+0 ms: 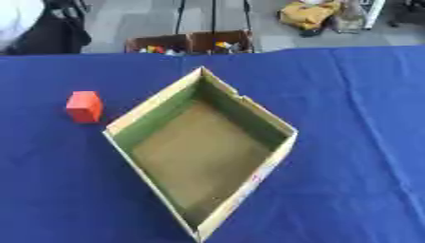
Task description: Pick up objects on the table and place them in the box.
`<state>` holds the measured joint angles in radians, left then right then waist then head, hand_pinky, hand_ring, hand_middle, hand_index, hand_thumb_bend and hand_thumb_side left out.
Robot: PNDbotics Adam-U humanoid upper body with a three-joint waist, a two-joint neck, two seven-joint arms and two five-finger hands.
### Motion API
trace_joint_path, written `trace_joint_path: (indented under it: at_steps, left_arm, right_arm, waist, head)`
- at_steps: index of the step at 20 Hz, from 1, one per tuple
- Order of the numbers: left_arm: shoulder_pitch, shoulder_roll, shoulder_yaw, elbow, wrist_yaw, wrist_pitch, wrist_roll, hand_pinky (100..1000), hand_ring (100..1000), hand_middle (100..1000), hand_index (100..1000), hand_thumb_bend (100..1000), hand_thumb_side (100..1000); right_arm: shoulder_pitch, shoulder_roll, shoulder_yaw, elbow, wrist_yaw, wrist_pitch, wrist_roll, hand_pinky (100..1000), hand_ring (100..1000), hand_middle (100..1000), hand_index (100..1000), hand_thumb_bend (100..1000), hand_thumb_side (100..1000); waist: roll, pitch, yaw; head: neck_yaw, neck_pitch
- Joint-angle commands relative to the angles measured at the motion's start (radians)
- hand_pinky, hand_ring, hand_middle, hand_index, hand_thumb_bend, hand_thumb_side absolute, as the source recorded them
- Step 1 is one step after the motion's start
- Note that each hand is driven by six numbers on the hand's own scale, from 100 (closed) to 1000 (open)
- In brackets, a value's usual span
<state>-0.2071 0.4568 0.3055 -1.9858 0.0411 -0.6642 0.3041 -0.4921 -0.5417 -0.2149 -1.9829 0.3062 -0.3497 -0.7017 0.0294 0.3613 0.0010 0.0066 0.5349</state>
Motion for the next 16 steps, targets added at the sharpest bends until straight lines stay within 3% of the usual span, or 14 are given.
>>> trace_joint_path:
  at_steps: [1,10,14,16]
  left_arm:
    - [-0.006,0.024,0.004,-0.014,-0.007,0.000,0.000,693,784,810,933,100,957]
    - [0.008,0.043,0.007,-0.014,-0.027,0.007,0.012,689,776,823,949,100,936]
    - [0.034,0.095,0.016,-0.014,-0.056,0.052,0.022,680,762,826,966,100,925]
    - [0.043,0.133,0.015,-0.014,-0.073,0.079,0.026,655,707,812,987,100,979]
  right_arm:
    - [-0.010,-0.021,-0.006,-0.017,-0.010,-0.003,0.001,750,739,799,775,100,712]
    - [-0.008,-0.022,-0.005,-0.017,-0.012,-0.003,0.003,749,740,798,775,100,711]
    - [-0.006,-0.018,-0.003,-0.017,-0.016,0.007,0.010,750,740,799,775,100,707]
    - [-0.005,-0.018,-0.002,-0.017,-0.018,0.009,0.014,750,740,799,775,100,708]
  waist:
    - [0.015,-0.003,0.000]
    - [0.014,-0.010,0.005]
    - [0.018,-0.021,0.003]
    - [0.020,-0.024,0.001]
  head:
    - [-0.001,-0.009]
    - [-0.003,-0.005]
    - [0.005,0.003]
    - [0.006,0.002]
